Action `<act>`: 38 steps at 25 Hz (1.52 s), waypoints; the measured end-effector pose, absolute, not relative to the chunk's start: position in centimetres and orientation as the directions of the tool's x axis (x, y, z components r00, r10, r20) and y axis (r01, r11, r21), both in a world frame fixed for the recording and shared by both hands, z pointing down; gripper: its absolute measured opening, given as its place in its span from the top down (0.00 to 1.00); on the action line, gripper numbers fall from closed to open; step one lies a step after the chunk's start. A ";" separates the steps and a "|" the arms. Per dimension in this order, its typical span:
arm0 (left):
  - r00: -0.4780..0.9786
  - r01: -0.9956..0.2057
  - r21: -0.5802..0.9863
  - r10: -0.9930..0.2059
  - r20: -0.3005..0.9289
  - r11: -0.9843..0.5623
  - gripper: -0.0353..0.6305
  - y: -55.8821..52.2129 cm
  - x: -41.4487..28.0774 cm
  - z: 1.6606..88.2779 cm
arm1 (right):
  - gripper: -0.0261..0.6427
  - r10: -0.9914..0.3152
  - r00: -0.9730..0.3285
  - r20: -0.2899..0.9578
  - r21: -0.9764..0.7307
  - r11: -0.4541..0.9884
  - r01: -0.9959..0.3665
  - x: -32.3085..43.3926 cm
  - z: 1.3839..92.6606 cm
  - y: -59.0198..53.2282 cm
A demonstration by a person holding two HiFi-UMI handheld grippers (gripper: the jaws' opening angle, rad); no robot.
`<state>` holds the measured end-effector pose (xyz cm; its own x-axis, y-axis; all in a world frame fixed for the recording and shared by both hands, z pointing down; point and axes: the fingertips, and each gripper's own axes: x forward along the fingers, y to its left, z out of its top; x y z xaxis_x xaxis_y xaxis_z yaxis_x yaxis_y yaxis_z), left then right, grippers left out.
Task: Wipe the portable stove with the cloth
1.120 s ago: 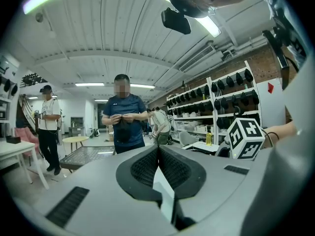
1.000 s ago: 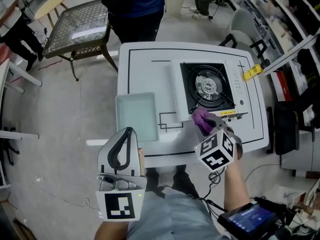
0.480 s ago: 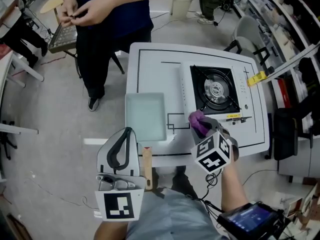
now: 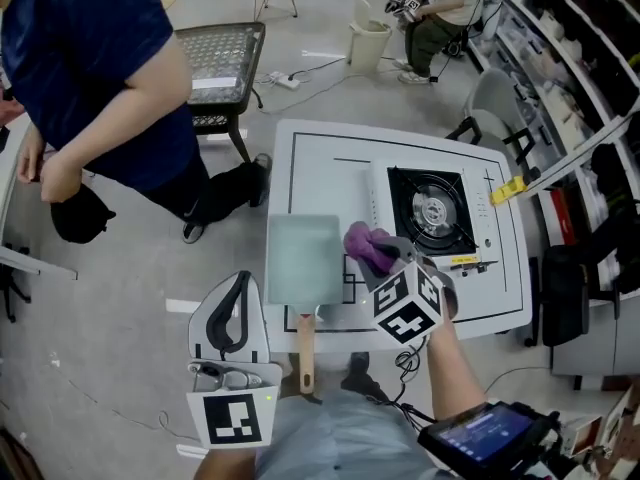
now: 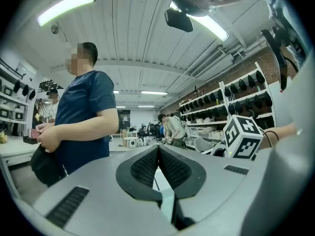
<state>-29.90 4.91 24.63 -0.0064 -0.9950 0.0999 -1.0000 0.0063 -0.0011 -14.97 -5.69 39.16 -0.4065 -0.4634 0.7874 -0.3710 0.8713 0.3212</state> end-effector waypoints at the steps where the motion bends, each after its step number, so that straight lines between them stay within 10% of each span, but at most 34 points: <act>1: -0.014 -1.000 0.000 -0.995 0.096 0.014 0.92 5.2 -30.4 24.3 | 0.80 -0.472 -0.411 0.780 0.333 0.869 -0.366 -15.5 38.5 -6.0; 18: -0.208 -0.978 -0.046 -0.969 0.136 0.204 0.92 1.8 -35.0 24.6 | 0.80 -0.570 -0.469 0.674 0.461 0.822 -0.335 -18.8 31.7 -21.0; 38: -0.310 -0.943 -0.002 -0.872 0.379 0.334 0.92 -7.4 -37.8 36.5 | 0.80 -0.467 -0.410 0.783 0.381 0.882 -0.278 -19.2 44.4 -35.2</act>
<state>-37.81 -7.44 36.52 -0.3101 -0.8720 0.3789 -0.9425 0.3342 -0.0023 -19.19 -35.21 44.41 -0.4103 -0.4675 0.7830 -0.2784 0.8818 0.3806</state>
